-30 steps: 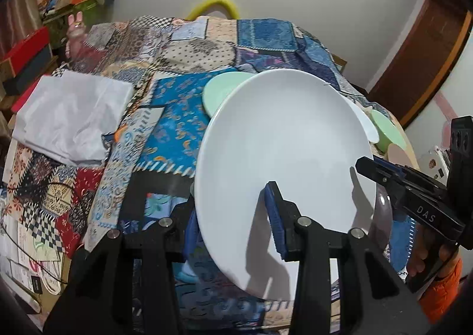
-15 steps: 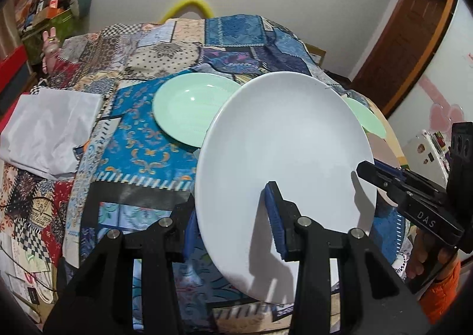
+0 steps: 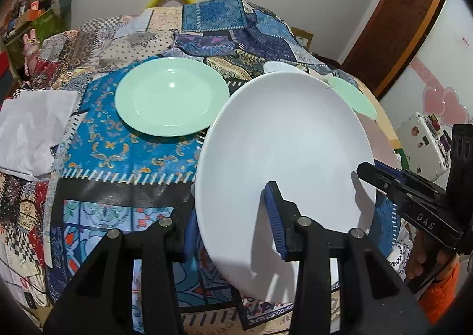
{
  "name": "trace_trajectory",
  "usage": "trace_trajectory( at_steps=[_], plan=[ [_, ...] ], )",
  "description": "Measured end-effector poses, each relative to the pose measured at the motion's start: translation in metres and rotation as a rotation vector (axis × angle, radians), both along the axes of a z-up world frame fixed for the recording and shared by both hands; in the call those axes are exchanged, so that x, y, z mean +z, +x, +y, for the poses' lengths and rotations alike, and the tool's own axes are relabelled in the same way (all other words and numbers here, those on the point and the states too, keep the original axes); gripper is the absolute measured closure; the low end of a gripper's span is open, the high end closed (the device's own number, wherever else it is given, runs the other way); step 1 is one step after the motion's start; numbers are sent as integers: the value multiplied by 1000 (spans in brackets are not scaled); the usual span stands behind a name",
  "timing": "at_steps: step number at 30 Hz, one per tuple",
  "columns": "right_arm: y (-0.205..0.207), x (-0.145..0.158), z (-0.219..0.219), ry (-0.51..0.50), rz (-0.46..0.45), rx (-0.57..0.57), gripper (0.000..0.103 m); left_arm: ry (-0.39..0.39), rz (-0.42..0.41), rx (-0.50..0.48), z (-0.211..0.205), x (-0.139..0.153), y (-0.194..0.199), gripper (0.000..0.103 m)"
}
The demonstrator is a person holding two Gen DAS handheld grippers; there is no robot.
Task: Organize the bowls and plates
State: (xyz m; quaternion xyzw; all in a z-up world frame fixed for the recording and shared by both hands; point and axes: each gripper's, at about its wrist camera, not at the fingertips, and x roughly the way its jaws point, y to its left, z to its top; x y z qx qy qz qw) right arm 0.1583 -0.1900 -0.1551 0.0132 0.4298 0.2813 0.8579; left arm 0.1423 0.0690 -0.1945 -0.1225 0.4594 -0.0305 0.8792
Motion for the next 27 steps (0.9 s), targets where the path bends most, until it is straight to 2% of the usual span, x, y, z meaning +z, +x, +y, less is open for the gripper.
trace_trajectory(
  at_steps=[13, 27],
  plan=[
    [1, -21, -8, -11, 58, -11, 78, -11, 52, -6, -3, -25, 16, 62],
    [0, -30, -9, -21, 75, -25, 78, -41, 94, -6, 2, -44, 28, 61]
  ],
)
